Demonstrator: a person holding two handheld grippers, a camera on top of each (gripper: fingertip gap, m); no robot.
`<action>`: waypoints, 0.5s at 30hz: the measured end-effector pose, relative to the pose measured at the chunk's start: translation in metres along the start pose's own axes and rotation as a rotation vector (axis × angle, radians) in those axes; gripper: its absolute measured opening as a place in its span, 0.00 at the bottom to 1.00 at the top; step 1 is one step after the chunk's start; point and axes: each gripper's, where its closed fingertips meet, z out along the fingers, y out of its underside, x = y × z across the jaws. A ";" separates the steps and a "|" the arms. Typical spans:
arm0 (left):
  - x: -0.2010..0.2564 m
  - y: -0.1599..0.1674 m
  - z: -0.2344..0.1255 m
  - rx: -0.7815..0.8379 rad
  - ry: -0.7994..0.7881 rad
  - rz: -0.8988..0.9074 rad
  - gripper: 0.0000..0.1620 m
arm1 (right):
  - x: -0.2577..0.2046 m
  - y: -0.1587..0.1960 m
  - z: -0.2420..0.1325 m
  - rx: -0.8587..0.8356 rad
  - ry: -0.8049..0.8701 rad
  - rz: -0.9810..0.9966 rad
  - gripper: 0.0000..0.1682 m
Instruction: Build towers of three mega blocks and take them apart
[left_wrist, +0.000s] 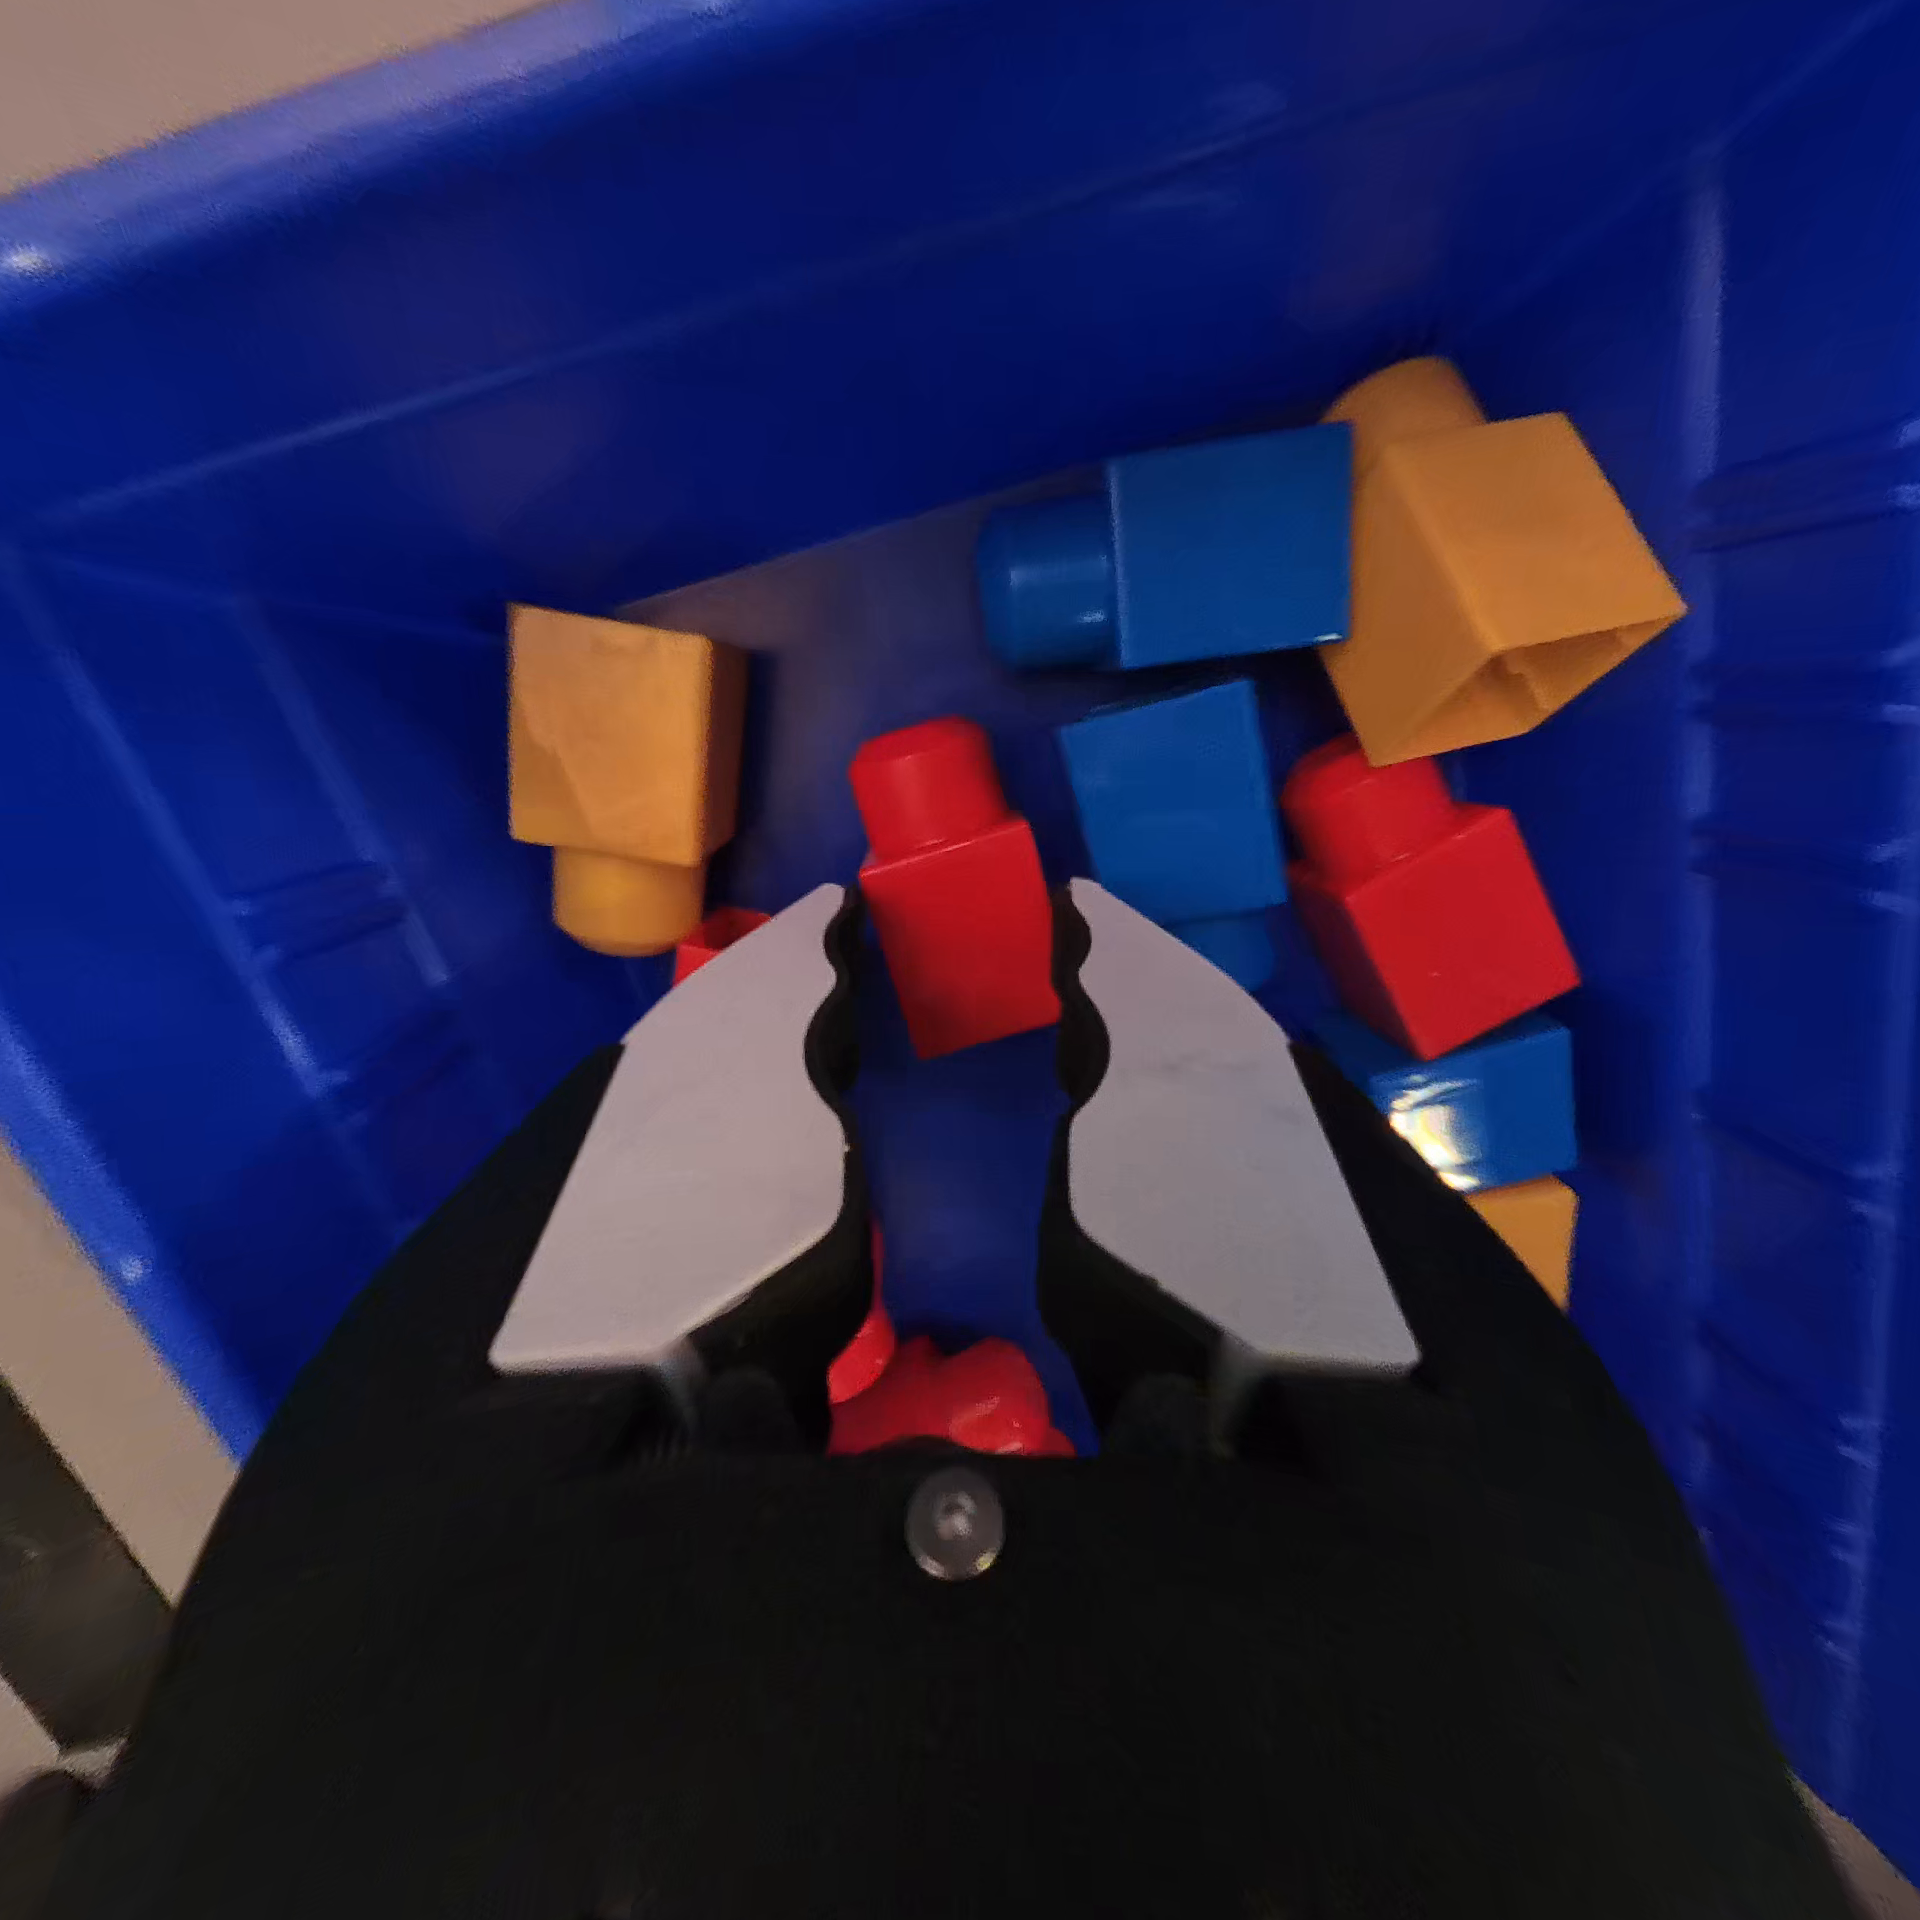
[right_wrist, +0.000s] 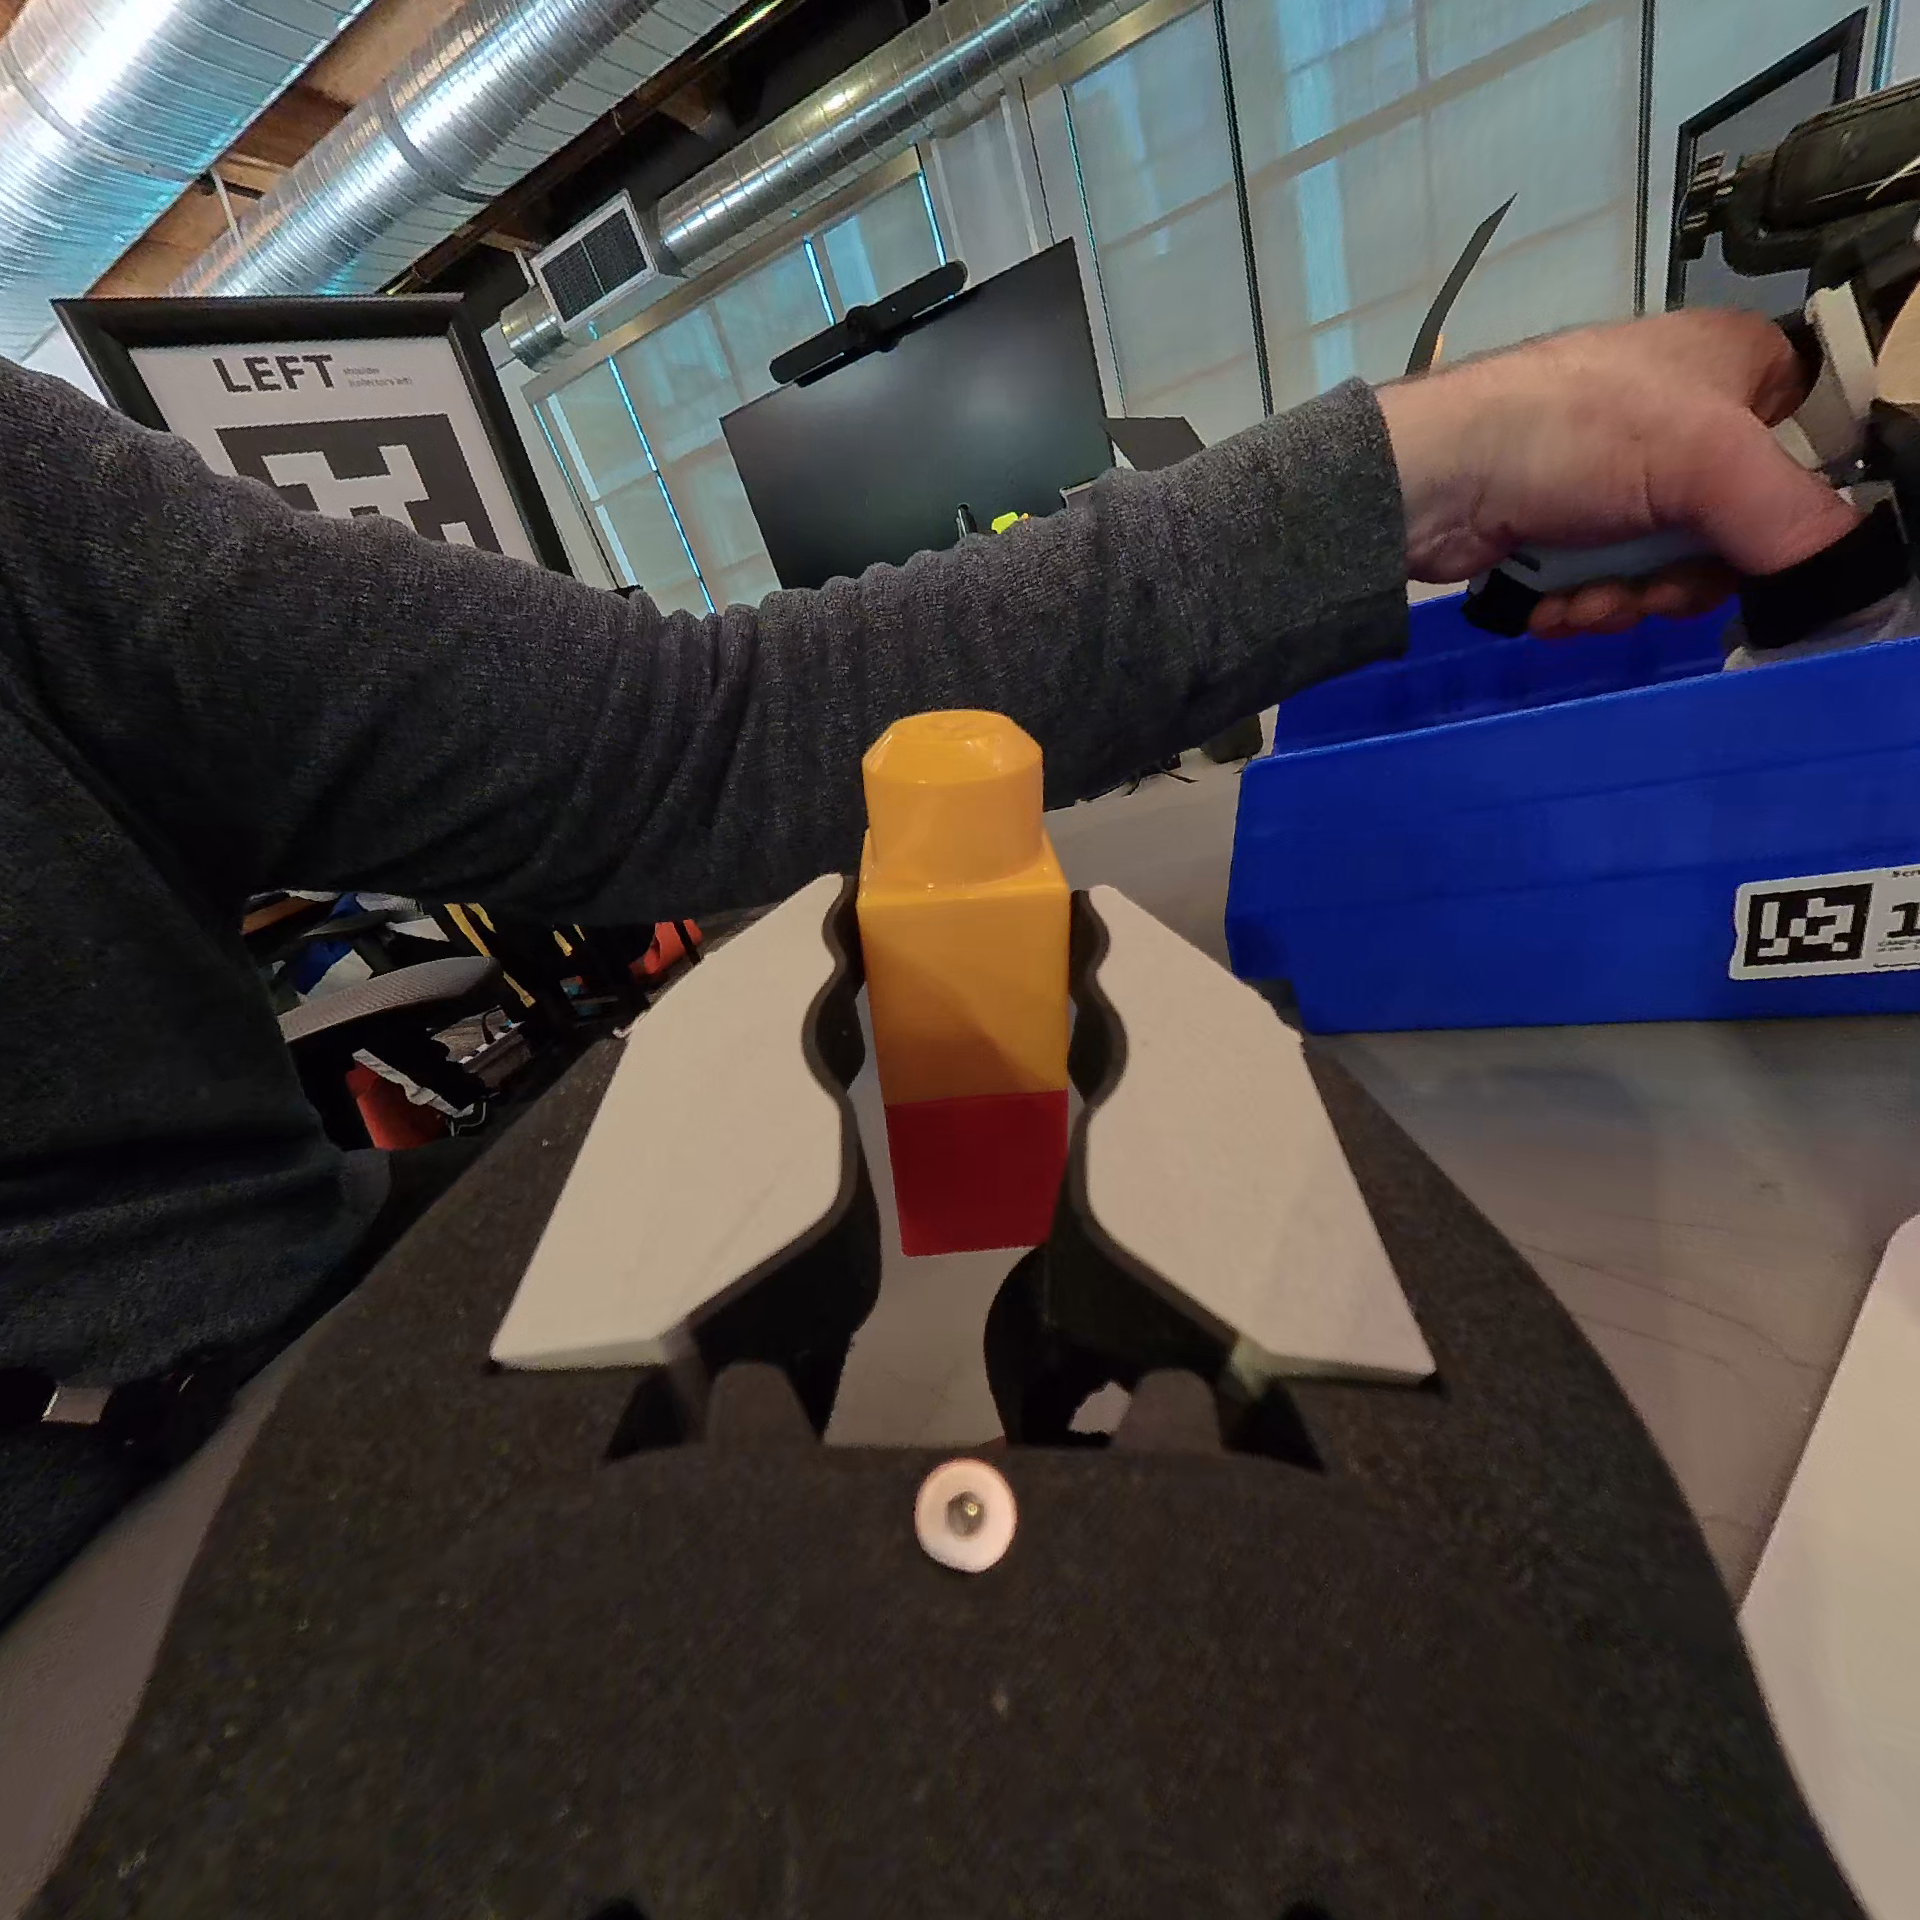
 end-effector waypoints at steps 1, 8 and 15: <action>-0.009 0.000 -0.001 0.000 -0.062 0.007 0.21 | 0.000 0.000 0.000 0.000 0.001 0.000 0.22; -0.005 0.004 0.011 -0.035 -0.053 0.017 0.26 | 0.000 0.000 0.000 0.000 0.000 0.000 0.22; -0.004 0.001 0.009 0.038 -0.049 0.039 0.22 | 0.000 0.000 0.000 0.001 0.001 0.001 0.22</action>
